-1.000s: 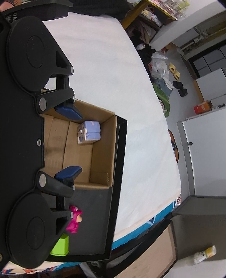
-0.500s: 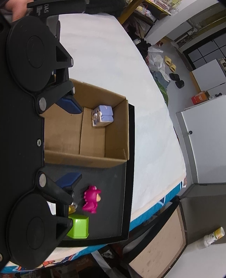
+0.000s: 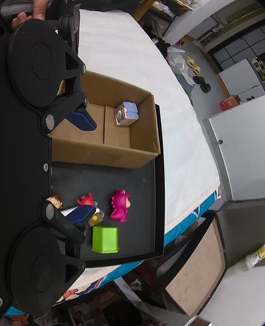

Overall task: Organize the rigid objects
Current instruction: 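Withdraw the open right gripper from the box back over the toys, then grasp the doll figure with the right gripper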

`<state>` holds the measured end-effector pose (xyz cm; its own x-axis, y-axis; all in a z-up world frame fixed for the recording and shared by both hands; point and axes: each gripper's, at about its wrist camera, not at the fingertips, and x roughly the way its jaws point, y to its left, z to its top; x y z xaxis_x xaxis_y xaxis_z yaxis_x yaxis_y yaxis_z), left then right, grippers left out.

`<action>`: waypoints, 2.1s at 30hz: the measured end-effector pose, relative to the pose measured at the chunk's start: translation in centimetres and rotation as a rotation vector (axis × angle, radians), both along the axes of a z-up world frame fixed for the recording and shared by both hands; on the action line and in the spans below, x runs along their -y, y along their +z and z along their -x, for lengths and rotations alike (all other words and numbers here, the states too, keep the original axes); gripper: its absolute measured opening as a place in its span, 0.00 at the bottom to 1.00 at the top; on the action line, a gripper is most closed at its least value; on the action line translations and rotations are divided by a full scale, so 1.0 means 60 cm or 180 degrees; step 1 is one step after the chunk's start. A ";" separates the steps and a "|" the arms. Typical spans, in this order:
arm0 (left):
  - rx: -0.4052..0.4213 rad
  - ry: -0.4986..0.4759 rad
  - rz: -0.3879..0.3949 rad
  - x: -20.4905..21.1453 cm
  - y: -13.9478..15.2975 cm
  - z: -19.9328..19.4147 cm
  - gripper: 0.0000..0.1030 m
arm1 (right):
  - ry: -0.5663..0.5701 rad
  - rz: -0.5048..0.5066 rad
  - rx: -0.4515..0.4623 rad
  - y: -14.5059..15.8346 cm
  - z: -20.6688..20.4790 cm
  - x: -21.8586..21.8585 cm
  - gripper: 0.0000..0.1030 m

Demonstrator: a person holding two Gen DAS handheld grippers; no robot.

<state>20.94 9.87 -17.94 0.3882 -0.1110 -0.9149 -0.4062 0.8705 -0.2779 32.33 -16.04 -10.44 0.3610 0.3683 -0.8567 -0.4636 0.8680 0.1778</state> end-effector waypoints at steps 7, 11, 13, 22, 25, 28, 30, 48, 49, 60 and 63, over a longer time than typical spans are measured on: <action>-0.0023 0.0028 -0.0074 0.006 0.002 -0.001 0.15 | -0.0100 -0.0023 -0.0061 -0.015 -0.008 0.036 0.77; -0.0027 0.0045 -0.0092 0.007 0.002 -0.002 0.15 | -0.0114 0.0008 -0.0100 -0.028 -0.013 0.051 0.77; -0.0031 0.0052 -0.0084 0.007 0.001 -0.003 0.15 | -0.0132 0.0034 -0.0125 -0.036 -0.017 0.057 0.77; -0.0084 0.0041 -0.0071 0.007 -0.006 -0.009 0.15 | -0.0203 0.0189 -0.0337 -0.083 -0.026 0.079 0.77; -0.0098 0.0001 -0.0106 0.011 -0.007 -0.013 0.15 | -0.0242 0.0212 -0.0420 -0.097 -0.027 0.082 0.77; -0.0110 -0.0021 -0.0133 0.013 -0.008 -0.015 0.15 | -0.0298 0.0239 -0.0509 -0.112 -0.029 0.083 0.77; -0.0111 -0.0043 -0.0145 0.014 -0.009 -0.015 0.15 | -0.0346 0.0247 -0.0573 -0.122 -0.029 0.084 0.77; -0.0067 -0.0239 -0.0310 0.029 -0.010 -0.020 0.12 | -0.0759 0.0305 -0.0903 -0.185 -0.033 0.064 0.75; -0.0065 -0.0248 -0.0319 0.029 -0.010 -0.020 0.12 | -0.0768 0.0312 -0.0907 -0.187 -0.034 0.063 0.75; -0.0016 -0.0311 -0.0385 0.032 -0.008 -0.018 0.12 | -0.0779 0.0420 -0.0986 -0.209 -0.037 0.068 0.41; -0.0005 -0.0290 -0.0331 0.031 -0.008 -0.015 0.12 | -0.0808 0.0362 -0.0974 -0.202 -0.034 0.073 0.41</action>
<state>21.83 8.01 -18.43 0.3794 -0.0504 -0.9239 -0.3244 0.9279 -0.1838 34.37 -20.44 -22.58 0.1504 0.1971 -0.9688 -0.1728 0.9701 0.1705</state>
